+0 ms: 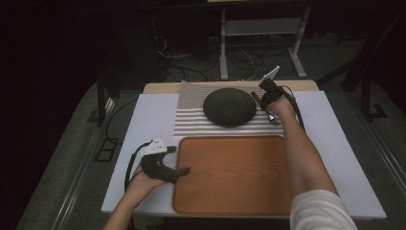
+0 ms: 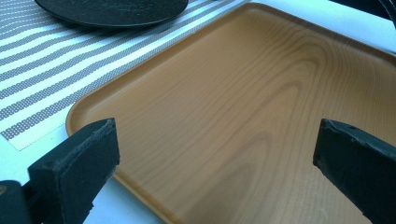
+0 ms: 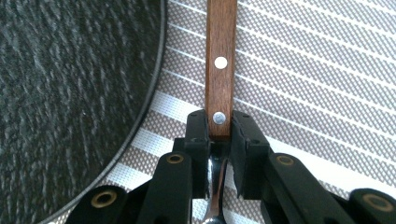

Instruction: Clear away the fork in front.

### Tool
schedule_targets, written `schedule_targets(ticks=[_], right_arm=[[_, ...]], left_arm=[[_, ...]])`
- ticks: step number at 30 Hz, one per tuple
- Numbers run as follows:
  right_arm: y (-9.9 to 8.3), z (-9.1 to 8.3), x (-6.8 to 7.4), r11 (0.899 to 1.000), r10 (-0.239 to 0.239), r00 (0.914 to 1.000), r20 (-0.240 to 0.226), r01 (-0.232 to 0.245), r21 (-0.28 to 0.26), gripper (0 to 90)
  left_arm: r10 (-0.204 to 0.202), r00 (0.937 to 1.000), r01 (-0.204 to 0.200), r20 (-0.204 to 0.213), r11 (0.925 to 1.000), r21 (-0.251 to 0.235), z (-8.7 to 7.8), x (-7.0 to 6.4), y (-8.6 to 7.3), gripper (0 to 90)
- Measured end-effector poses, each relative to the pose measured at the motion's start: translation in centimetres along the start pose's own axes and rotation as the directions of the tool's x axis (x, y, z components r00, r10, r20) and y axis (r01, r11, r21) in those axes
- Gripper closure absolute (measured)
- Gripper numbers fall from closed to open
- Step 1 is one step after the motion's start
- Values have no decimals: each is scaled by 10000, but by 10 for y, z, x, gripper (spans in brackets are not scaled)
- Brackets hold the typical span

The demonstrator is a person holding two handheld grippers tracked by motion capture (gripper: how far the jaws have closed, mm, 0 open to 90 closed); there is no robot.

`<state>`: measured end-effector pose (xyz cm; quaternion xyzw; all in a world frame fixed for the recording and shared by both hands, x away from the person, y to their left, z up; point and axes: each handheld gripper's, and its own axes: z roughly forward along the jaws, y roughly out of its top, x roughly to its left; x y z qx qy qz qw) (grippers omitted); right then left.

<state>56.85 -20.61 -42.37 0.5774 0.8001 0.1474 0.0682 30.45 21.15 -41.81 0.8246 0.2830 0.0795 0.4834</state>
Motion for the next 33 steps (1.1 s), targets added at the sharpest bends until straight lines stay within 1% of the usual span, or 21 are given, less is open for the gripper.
schedule_targets(ticks=[1, 2, 4, 8, 10, 12, 16, 18, 20, 21, 22, 24, 26, 28, 33], right_arm=[[-3, -2, -5, 9997, 184, 9993, -336, -188, -124, 773], [-3, -2, -5, 9997, 184, 9993, -336, -188, -124, 773], [-6, -7, -9, 9992, 248, 9978, -619, -268, -305, 773], [-14, -19, -16, 9972, 251, 9954, -922, -313, -674, 776], [-18, -26, -18, 9964, 119, 9950, -990, -201, -821, 778], [-22, -35, -18, 9938, -56, 9951, -988, -54, -1113, 777], [-30, -53, -19, 9883, -170, 9932, -1150, -7, -1527, 777], [-34, -64, -19, 9833, -241, 9909, -1321, -3, -1820, 777], [-39, -74, -17, 9768, -444, 9884, -1455, 125, -2136, 777], [-45, -81, -14, 9693, -673, 9844, -1628, 258, -2445, 776], [-45, -81, -14, 9693, -673, 9844, -1628, 258, -2445, 776], [-53, -88, -10, 9606, -891, 9801, -1772, 375, -2754, 776], [-61, -93, -6, 9509, -1134, 9738, -1970, 489, -3056, 776], [-71, -96, -2, 9407, -1382, 9656, -2202, 585, -3341, 776], [-92, -103, 8, 9208, -1840, 9471, -2630, 724, -3833, 776]], left_arm=[[-7, 10000, 7, 3, 10000, 8, 0, 0, 0, 0], [-12, 10000, 12, 5, 10000, 13, 0, 0, 0, 0], [-28, 10000, 28, -7, 10000, 32, 1, 0, 0, 0], [-29, 10000, 29, -24, 10000, 50, 1, 1, 0, 0], [-34, 10000, 35, -42, 10000, 41, 1, 1, 0, 0], [-29, 10000, 29, -65, 10000, 55, 1, 1, 0, 0], [15, 10000, -15, -83, 10000, 69, 1, 0, 0, 0], [24, 10000, -24, -85, 10000, 76, 1, 0, 0, 0], [47, 10000, -46, -85, 10000, 72, 1, 0, 0, 0], [41, 10000, -41, -84, 10000, 67, 1, 0, 0, 0], [49, 10000, -48, -84, 10000, 62, 1, 0, 0, 0], [56, 9999, -55, -97, 10000, 74, 1, 0, 0, 0], [57, 9999, -56, -108, 10000, 71, 1, 0, 0, 0], [57, 9999, -56, -130, 10000, 58, 0, 0, 0, 0], [90, 9999, -89, -147, 10000, 43, 1, -1, 0, 0]])
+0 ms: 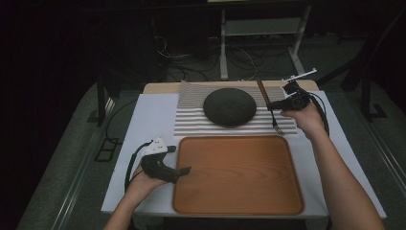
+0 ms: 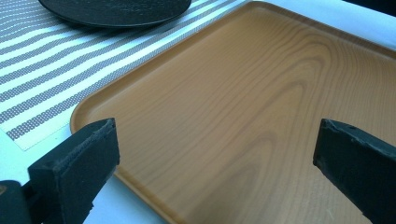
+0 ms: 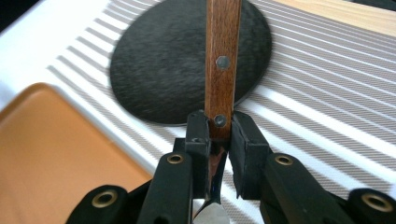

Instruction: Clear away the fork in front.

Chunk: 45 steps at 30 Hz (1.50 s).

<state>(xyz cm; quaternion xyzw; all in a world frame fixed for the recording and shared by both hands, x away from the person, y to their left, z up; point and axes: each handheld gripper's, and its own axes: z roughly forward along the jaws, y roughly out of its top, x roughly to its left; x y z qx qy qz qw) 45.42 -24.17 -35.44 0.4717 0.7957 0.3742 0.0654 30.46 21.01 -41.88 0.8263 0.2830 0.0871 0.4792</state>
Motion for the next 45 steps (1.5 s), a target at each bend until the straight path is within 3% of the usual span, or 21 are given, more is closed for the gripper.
schedule_targets(ticks=[8, 12, 19, 36, 45], right_arm=[[-22, -13, 23, 9970, -444, 9967, -679, 398, -664, 776], [-33, -17, 39, 9913, -983, 9907, -941, 892, -973, 776], [-48, -22, 57, 9820, -1381, 9823, -1263, 1191, -1468, 776], [-92, -20, 98, 9660, -2160, 9545, -2059, 1781, -1874, 776], [-100, -14, 110, 9612, -2351, 9416, -2409, 1884, -2017, 775]], left_arm=[[61, 10000, -61, -19, 10000, 21, 2, -1, 0, 0], [73, 10000, -74, -51, 10000, -14, 2, 0, 0, 0], [224, 9997, -224, -118, 9997, 18, 2, -2, 0, 0], [193, 9998, -192, 3, 9993, -314, 3, -4, 5, 0], [233, 9991, -205, 345, 9966, -797, 9, -9, 29, 0]])
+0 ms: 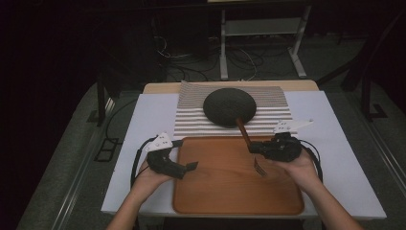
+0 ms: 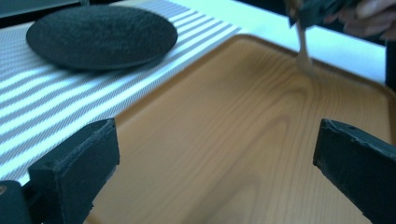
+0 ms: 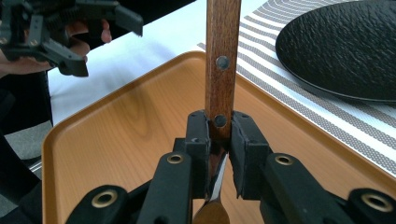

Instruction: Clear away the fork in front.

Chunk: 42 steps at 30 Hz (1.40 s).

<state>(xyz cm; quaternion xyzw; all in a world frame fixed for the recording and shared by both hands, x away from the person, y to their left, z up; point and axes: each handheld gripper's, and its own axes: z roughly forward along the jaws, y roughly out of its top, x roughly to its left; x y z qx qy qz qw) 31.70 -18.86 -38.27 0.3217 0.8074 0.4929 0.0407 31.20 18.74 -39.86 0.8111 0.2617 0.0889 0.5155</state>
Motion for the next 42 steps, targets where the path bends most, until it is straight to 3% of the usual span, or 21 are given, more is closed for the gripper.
schedule_targets(ticks=[10, 19, 24, 29, 35, 39, 42], right_arm=[[0, 2, 0, 9999, -64, 9999, 84, 65, -100, 775], [0, 3, 3, 9994, -102, 9999, -90, 100, -322, 774], [0, 6, 7, 9994, -171, 9996, -204, 164, -320, 774], [1, 11, 12, 9988, -311, 9990, -327, 298, -378, 774], [4, 20, 23, 9975, -617, 9968, -512, 598, -373, 774], [6, 26, 28, 9962, -812, 9953, -532, 793, -368, 774], [6, 27, 30, 9957, -855, 9953, -457, 837, -390, 774]], left_arm=[[225, 9992, -213, 318, 9992, -351, 21, 1, 28, 0], [476, 9953, -429, 845, 9975, -571, 48, -16, 60, 0], [433, 9930, -360, 1101, 9970, -678, 60, -25, 71, 75], [464, 9933, -388, 1061, 9966, -725, 66, -33, 75, 168], [164, 9968, -116, 782, 9980, -624, 68, -40, 74, 294], [-287, 9977, 326, 615, 9975, -634, 69, -41, 72, 363], [-453, 9962, 493, 741, 9974, -535, 70, -41, 70, 458]])
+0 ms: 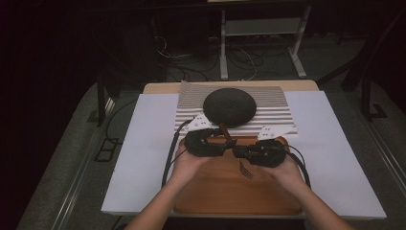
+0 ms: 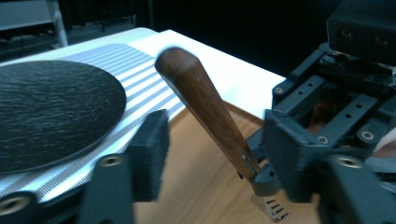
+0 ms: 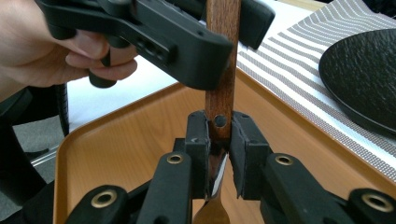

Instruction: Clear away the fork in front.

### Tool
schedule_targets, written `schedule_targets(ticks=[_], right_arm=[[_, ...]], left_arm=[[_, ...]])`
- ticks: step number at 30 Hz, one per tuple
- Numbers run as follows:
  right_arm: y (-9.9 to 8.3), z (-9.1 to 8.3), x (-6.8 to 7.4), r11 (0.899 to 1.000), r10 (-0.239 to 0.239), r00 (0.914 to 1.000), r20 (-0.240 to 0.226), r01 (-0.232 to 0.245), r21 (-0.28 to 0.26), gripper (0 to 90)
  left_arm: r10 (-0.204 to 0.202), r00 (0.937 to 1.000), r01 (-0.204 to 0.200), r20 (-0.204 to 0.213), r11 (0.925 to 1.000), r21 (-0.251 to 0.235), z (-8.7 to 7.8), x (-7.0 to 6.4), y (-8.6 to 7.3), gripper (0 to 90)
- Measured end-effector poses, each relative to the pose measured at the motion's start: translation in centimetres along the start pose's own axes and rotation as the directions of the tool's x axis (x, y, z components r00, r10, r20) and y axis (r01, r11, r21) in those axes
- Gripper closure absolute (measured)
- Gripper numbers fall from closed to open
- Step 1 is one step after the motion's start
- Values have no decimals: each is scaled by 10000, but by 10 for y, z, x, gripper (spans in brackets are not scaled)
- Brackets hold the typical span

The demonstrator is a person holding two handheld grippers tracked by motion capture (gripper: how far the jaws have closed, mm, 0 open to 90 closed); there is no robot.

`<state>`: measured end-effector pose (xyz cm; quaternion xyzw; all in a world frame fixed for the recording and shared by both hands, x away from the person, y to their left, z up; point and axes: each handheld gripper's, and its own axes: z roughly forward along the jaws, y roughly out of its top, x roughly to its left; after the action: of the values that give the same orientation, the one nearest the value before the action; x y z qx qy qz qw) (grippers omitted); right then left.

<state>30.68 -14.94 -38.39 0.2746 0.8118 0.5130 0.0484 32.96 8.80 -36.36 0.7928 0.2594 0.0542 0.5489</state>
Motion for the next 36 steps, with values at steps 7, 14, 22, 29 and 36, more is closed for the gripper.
schedule_targets(ticks=[7, 14, 22, 29, 36], right_arm=[[2, 2, 1, 9999, 25, 10000, 42, -25, -122, 774], [2, 4, 3, 9999, -16, 10000, 77, 17, -168, 773], [5, 6, 7, 9994, -202, 9998, 79, 204, -263, 771], [7, 6, 10, 9986, -214, 9998, 3, 214, -476, 754], [6, 6, 4, 9983, 58, 9999, -144, -66, -579, 413]], left_arm=[[-315, 9991, 316, 278, 9995, -56, 2, 1, -3, 586], [-433, 9972, 450, 602, 9986, -274, 1, 2, -3, 688], [-589, 9913, 664, 1180, 9960, -603, -3, 3, -1, 747], [-244, 9910, 346, 1318, 9965, -757, -8, 2, 1, 765], [-253, 9928, 335, 1175, 9971, -684, -15, 8, 3, 775]])
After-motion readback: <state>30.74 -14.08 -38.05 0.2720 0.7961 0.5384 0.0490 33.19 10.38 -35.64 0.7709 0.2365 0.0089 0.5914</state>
